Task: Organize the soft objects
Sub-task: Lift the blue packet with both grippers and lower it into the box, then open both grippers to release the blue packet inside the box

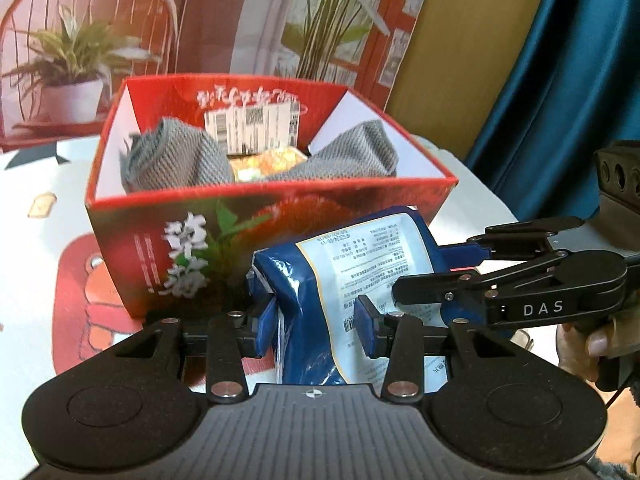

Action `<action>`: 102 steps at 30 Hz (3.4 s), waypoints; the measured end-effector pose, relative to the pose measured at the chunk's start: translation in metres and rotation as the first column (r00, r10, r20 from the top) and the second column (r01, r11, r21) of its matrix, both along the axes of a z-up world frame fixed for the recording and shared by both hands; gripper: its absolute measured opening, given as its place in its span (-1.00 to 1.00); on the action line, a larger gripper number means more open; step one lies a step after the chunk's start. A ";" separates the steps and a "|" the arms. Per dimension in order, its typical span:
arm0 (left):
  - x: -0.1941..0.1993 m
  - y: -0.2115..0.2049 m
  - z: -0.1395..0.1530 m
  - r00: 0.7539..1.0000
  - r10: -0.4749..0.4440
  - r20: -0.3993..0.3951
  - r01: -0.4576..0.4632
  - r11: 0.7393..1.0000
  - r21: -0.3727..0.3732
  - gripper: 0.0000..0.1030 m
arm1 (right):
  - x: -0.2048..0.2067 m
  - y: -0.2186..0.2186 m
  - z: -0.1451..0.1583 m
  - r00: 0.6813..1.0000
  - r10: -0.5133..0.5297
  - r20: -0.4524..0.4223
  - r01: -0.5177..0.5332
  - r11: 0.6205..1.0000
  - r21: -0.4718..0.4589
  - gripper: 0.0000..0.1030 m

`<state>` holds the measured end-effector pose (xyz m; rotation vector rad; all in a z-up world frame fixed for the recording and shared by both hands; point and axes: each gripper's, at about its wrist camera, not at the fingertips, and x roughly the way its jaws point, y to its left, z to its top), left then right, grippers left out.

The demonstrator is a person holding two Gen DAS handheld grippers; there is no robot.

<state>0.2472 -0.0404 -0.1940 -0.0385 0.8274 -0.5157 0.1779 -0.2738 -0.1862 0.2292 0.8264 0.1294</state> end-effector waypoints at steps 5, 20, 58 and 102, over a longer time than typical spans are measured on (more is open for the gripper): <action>-0.003 -0.001 0.008 1.000 0.010 0.024 -0.010 1.000 0.000 -0.14 | 0.001 0.004 0.012 0.999 0.006 0.034 -0.005 1.000 -0.016 -0.20; 0.002 0.010 0.055 0.990 0.007 0.138 -0.005 1.000 -0.013 -0.14 | 0.008 0.020 0.054 0.991 0.086 0.101 -0.071 0.988 -0.138 -0.21; 0.177 -0.027 0.006 0.999 0.040 0.023 -0.044 0.980 0.195 -0.14 | 0.198 -0.017 -0.014 0.995 0.046 -0.092 -0.067 0.969 -0.239 -0.24; 0.032 0.018 0.054 0.971 0.180 0.159 -0.197 0.975 0.098 0.00 | 0.062 -0.014 0.039 0.971 -0.167 0.169 0.187 0.976 -0.110 -0.27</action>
